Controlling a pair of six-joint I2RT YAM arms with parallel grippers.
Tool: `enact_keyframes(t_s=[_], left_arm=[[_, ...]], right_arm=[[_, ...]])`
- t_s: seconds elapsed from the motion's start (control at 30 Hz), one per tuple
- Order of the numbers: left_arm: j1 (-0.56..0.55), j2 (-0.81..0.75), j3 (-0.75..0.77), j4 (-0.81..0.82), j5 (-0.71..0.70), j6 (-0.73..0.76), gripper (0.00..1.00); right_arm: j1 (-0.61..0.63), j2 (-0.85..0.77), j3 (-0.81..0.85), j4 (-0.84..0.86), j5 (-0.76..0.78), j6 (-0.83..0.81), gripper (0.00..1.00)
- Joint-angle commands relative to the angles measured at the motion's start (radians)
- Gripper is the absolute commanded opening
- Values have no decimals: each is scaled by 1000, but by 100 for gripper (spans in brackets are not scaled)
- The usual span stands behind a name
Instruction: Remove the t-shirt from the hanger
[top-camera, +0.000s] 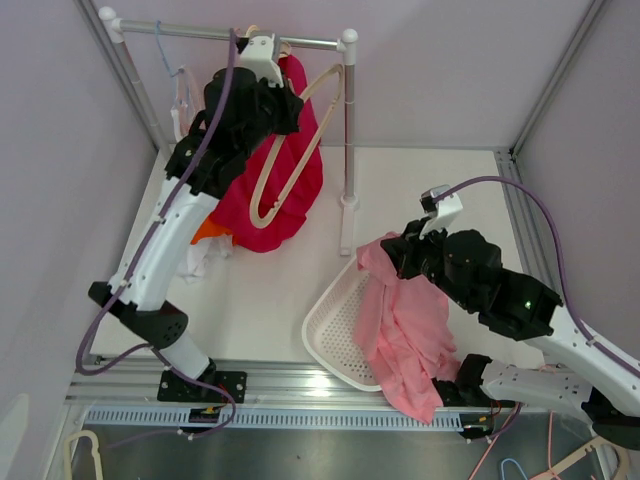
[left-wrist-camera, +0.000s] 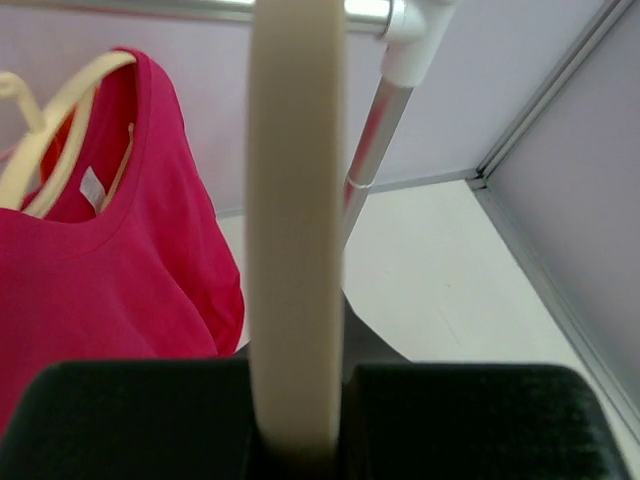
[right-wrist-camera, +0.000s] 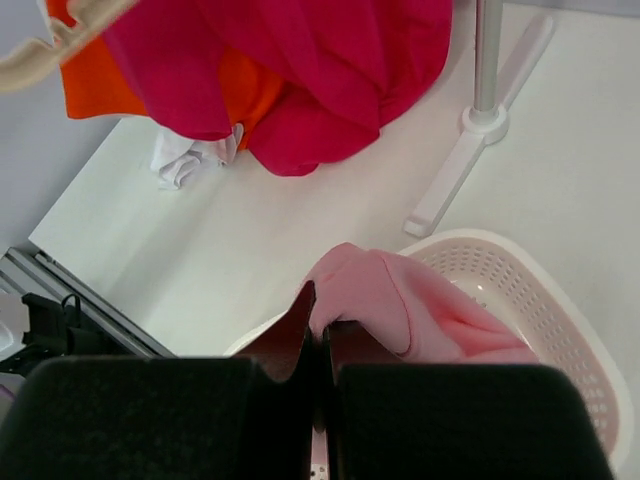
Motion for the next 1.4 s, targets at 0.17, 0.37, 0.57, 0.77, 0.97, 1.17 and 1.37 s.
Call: enact_keyframes(t_s=[0.17,0.37,0.57,0.77,0.97,1.17,1.37], left_arm=[[18,-21,-158,96,-11,2,0],[48,0,-168,107,-7,5,1],[62,-9,-177,138,-2,12,0],[73,-13,-154,171,51,38,0],[75,23,-104,197,97,66,1],[76,91,-10,176,111,94,1],[79,207,163,127,136,111,1]], right_arm=[[8,100,467,130,-70,-205,0],[8,227,711,261,-190,-348,0],[10,343,864,178,-204,-370,0],[8,116,387,356,-158,-273,0],[8,-41,58,353,-151,-129,0],[10,-101,-291,329,-110,76,0],[10,19,-385,102,-99,314,1]])
